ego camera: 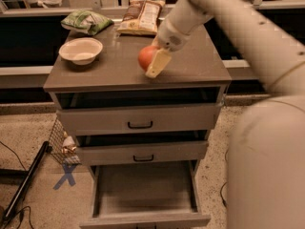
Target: Place apple into bottom drawer
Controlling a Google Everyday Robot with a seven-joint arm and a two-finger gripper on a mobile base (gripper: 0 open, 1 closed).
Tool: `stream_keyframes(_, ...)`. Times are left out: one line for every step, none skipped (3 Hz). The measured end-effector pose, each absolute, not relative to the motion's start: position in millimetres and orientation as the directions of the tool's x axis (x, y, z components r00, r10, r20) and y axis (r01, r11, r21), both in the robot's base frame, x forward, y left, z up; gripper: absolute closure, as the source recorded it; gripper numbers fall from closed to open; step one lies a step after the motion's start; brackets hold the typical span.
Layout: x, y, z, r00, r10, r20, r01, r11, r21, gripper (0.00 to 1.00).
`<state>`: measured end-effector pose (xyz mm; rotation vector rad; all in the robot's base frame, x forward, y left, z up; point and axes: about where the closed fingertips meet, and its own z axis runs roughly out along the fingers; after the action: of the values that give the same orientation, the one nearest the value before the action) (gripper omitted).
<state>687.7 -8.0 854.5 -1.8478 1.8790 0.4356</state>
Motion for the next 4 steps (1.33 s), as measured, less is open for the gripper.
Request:
stream_keyframes(650, -53, 900, 0.013, -0.817, -0.577, -0.971, 0.127, -0.201, 1.00)
stream_keyframes(604, -111, 903, -0.029, -0.845, -0.535, -0.954, 0.183, -0.238, 1.00)
stream_keyframes(597, -116, 896, -0.044, -0.848, -0.528, -0.956, 0.189, -0.223, 1.00)
stream_keyframes(601, -112, 897, -0.040, -0.858, -0.512, -0.954, 0.185, -0.237, 1.00)
